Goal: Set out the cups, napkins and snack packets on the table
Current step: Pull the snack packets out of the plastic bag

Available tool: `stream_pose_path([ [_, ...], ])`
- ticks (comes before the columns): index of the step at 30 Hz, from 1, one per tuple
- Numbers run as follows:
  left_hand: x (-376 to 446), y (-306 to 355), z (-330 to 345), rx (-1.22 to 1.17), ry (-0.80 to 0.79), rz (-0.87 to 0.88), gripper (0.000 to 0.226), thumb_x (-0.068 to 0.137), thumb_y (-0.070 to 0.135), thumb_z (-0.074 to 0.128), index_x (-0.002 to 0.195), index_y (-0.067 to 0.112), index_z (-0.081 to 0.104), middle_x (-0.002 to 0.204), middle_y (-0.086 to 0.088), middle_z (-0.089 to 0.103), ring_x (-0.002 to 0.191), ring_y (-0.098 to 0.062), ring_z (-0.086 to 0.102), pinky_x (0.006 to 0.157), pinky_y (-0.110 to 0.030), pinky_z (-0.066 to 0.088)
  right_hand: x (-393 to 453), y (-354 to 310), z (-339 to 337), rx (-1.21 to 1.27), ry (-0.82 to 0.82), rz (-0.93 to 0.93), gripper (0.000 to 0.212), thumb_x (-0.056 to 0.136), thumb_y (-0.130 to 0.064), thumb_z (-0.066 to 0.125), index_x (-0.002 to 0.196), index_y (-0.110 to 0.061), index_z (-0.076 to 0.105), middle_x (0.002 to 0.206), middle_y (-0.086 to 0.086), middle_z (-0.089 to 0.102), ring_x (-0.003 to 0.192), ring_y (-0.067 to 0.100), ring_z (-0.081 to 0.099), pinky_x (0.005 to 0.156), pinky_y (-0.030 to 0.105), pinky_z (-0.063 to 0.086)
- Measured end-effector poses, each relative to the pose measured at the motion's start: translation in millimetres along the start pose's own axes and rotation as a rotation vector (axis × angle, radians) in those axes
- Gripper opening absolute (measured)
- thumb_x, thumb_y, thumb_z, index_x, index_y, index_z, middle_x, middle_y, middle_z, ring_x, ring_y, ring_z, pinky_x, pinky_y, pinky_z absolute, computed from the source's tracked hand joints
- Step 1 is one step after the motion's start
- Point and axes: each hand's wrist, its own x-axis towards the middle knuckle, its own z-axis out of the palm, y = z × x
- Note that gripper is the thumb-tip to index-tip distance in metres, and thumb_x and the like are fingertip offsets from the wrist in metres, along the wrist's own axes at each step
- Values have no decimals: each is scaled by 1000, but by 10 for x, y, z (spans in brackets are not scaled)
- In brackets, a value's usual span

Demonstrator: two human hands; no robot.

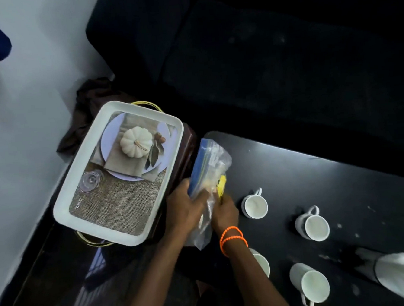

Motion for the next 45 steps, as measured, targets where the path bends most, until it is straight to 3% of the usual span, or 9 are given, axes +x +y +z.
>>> stream_pose_path([
  [5,-42,29,67,-392,-5,-163,43,87,65,60,90,27,79,83,-3,80,82,-16,76,72,-31,59,23,40,-213,55,120,-149,32,105,-33,51,102,-6,68,105,12,72,101,32,64,82,33,43],
  [11,-189,221,22,-714,-93,-187,15,95,28,70,90,26,84,91,-8,83,83,-19,78,80,-33,62,-378,-159,-458,364,180,-306,25,97,-44,63,111,-24,70,105,-10,73,90,-10,66,75,4,46],
  [17,-414,324,90,-635,-281,-131,15,92,4,73,103,12,79,99,-13,82,87,-22,76,76,-29,61,-530,-379,-559,338,67,-353,16,90,-37,73,93,-21,72,83,-5,77,76,10,71,72,25,56],
  [22,-490,360,-166,-739,-202,-148,35,68,32,94,96,16,81,94,-17,81,80,-25,76,73,-36,63,-470,-487,-863,633,-123,-185,16,102,-13,58,96,-2,69,80,15,70,64,19,70,57,33,60],
  [28,-528,285,-48,-959,-183,-226,26,91,34,74,105,12,80,102,-14,80,86,-21,77,77,-33,63,-586,-532,-894,400,-279,-309,26,86,-33,81,103,-16,73,92,5,78,83,15,75,81,41,65],
  [33,-588,344,112,-971,-190,-243,23,105,9,53,97,15,73,87,-1,78,78,-11,72,65,-23,60,-589,-462,-822,344,-159,-425,31,80,-4,84,106,-17,72,93,6,77,82,17,75,76,33,63],
  [36,-539,418,-34,-868,124,-224,27,108,11,49,87,15,65,61,6,64,56,-12,56,49,-21,51,-485,-463,-962,392,-6,-392,29,83,12,73,97,-14,73,83,12,74,68,16,72,71,35,62],
  [39,-488,434,-303,-696,452,-180,30,108,26,49,81,24,60,71,6,61,67,-19,52,55,-25,47,-457,-530,-1142,236,198,-412,28,82,9,70,100,-12,75,87,11,77,79,25,76,77,38,65],
  [45,-675,427,-426,-299,426,44,23,93,43,73,86,25,60,62,9,62,51,-3,51,53,-25,47,-933,-801,-1066,-72,477,-845,26,81,-2,76,106,-9,74,99,7,68,90,19,66,83,24,54],
])
